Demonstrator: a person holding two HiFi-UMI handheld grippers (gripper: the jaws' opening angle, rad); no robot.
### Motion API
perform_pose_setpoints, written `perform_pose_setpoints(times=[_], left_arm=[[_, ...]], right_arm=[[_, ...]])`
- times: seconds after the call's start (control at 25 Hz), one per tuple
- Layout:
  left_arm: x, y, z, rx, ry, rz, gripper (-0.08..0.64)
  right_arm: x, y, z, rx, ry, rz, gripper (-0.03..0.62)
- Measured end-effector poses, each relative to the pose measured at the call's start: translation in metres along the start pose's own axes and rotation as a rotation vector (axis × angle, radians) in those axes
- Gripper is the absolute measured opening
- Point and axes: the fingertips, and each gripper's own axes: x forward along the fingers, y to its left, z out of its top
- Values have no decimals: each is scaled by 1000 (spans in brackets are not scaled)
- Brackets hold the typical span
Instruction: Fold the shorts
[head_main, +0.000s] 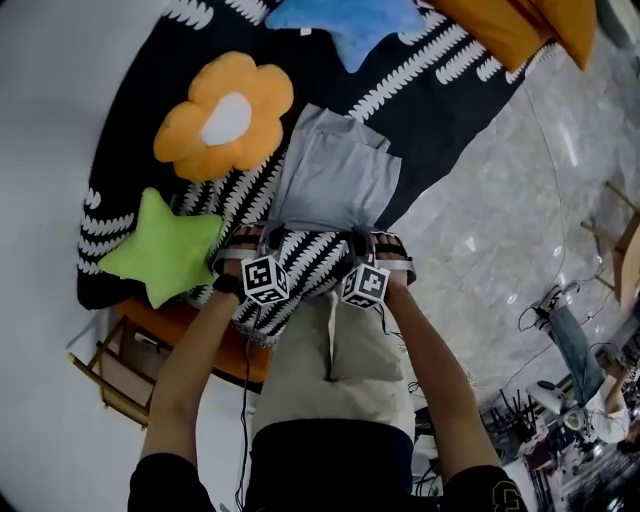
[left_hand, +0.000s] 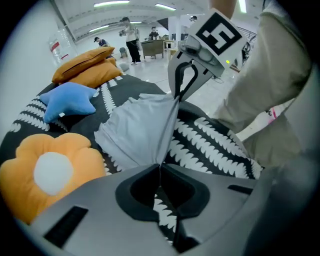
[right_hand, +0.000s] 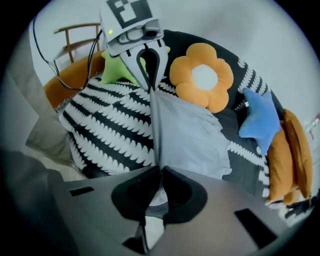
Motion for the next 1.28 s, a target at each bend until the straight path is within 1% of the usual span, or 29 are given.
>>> perform_pose_setpoints(times=[0.12,0.2,0.32,0.44,0.52,0.64,0.68,0.72,0.8,0.88,1.0,1.12,1.28], left_arm=[[-15,-27,-16,44,-4,-84,25],[-28,-41,-24,60,12,-121,25],[-40,-54,-23,76,25,-161,25],[-44,-52,-15,92,45,-202,25],[-44,-41,-11,136,73,-231,25],[-46,-22,-4,201,100,-278,25],[-48,-15,-1,210,99,-289,25],[-50,-7,3,211,94,-298,25],[-50,16,13,199,80,-304,25],[-42,46,26,198,71,-292,25],[-16,89,50,217,78,-266,25],[9,121,68,230,95,-255,25],[39,150,81,232,114,-244,25]], right_arm=[[-11,31,6,59,-38,123,43],[-20,48,11,57,-66,182,43],[-31,62,12,41,-72,209,43],[-35,62,9,59,-68,230,43],[-37,56,10,121,-78,288,43],[-46,37,16,313,-124,417,43],[-50,27,17,357,-142,441,43],[-53,16,18,372,-155,448,43],[-56,-5,19,337,-159,437,43],[-51,-25,19,302,-140,449,43],[-39,-62,11,302,-117,471,44],[-24,-99,-1,297,-98,433,44],[0,-136,-14,361,-74,388,44]])
